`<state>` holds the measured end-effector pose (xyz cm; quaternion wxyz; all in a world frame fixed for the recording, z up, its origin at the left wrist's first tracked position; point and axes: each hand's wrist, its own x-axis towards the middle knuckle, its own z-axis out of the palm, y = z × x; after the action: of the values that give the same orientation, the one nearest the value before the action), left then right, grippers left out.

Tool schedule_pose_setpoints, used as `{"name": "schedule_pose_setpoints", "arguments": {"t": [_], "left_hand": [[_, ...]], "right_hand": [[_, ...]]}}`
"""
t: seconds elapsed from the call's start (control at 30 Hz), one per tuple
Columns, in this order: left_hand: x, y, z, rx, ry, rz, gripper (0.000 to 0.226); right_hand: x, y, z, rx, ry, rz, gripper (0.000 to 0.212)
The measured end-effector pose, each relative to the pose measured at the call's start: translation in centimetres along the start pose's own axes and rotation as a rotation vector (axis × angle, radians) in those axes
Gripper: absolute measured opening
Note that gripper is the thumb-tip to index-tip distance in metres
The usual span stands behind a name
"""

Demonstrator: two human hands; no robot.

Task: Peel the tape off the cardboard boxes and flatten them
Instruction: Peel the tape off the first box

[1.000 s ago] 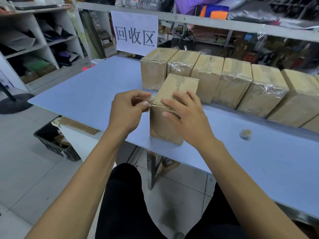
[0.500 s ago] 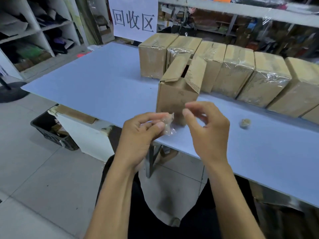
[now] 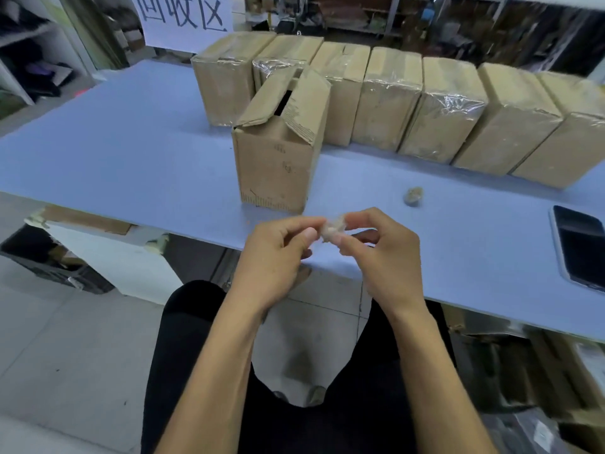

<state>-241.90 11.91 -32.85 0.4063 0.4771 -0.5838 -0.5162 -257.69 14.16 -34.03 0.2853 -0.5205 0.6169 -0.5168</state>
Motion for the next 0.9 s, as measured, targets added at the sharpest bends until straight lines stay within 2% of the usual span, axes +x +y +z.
{"name": "schedule_pose_setpoints", "arguments": {"t": [0.1, 0.17, 0.27, 0.4, 0.5, 0.6, 0.67, 0.7, 0.8, 0.9], "left_hand": [[-0.2, 0.7, 2.0, 0.004, -0.129, 0.033, 0.038], [-0.1, 0.8, 3.3, -0.018, -0.118, 0.023, 0.034], [0.6, 0.7, 5.1, -0.038, -0.086, 0.044, 0.034], [2.4, 1.0, 7.3, -0.071, -0.075, 0.086, 0.033], [3.5, 1.1, 8.4, -0.056, -0.121, 0.122, 0.033], [4.4, 1.0, 9.4, -0.027, -0.146, 0.117, 0.034], [4.6, 0.9, 9.7, -0.087, -0.068, 0.119, 0.031], [4.4, 1.0, 9.7, -0.154, -0.023, 0.105, 0.030], [3.5, 1.1, 9.5, -0.288, 0.049, 0.071, 0.030], [2.8, 1.0, 8.9, -0.289, 0.076, 0.096, 0.029]], "right_hand": [[2.2, 2.2, -1.6, -0.043, 0.184, 0.048, 0.008], [3.5, 3.4, -2.5, -0.127, 0.226, 0.070, 0.009], [4.6, 4.3, -3.5, -0.151, 0.213, 0.104, 0.011], [4.8, 4.1, -5.3, 0.162, 0.137, 0.151, 0.027], [4.7, 4.4, -6.3, 0.108, 0.054, 0.059, 0.016], [5.7, 5.3, -7.9, -0.013, 0.272, 0.069, 0.014], [6.9, 5.5, -9.4, -0.129, 0.415, 0.079, 0.016], [7.6, 5.6, -10.1, -0.201, 0.423, 0.080, 0.014], [9.5, 6.0, -10.6, -0.395, 0.284, 0.132, 0.007], [10.6, 6.4, -10.0, -0.519, 0.159, 0.164, 0.010]]}}
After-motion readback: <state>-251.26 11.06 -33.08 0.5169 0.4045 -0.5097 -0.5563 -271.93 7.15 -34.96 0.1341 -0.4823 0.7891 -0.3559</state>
